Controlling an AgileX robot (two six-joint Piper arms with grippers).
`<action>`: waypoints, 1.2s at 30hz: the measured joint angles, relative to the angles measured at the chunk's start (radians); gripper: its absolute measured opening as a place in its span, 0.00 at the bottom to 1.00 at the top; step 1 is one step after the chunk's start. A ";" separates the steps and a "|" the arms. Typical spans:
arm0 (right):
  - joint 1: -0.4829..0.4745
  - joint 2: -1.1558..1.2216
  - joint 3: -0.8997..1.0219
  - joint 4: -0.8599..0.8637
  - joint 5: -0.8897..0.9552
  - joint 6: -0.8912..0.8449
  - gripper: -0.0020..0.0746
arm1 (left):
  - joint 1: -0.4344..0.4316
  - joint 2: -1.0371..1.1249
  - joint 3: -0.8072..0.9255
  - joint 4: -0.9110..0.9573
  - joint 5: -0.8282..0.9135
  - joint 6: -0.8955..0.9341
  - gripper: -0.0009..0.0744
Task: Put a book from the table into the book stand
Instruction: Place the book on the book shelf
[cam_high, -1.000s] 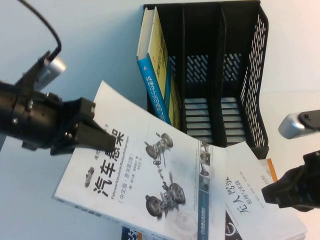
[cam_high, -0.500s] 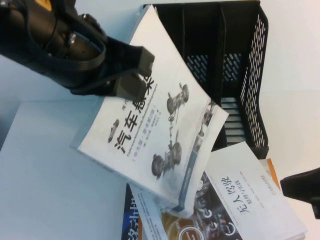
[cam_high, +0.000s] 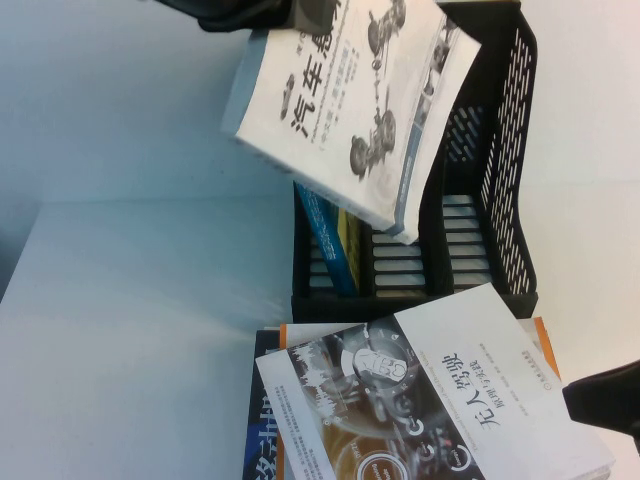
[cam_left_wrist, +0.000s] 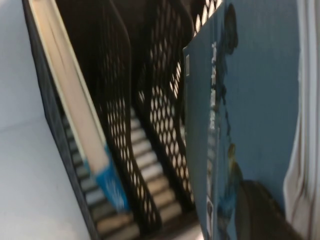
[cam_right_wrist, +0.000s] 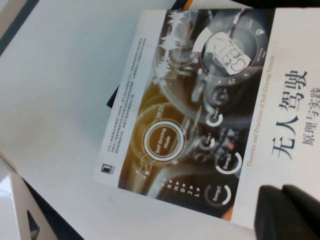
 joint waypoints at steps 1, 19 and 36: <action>0.000 0.000 0.000 0.000 -0.003 0.000 0.02 | 0.000 0.016 -0.014 0.010 -0.013 -0.006 0.16; 0.000 0.000 0.000 -0.042 -0.009 -0.042 0.02 | -0.007 0.178 -0.085 0.140 -0.027 -0.189 0.16; 0.000 0.000 0.000 -0.053 0.028 -0.042 0.02 | -0.007 0.290 -0.089 0.131 -0.076 -0.198 0.16</action>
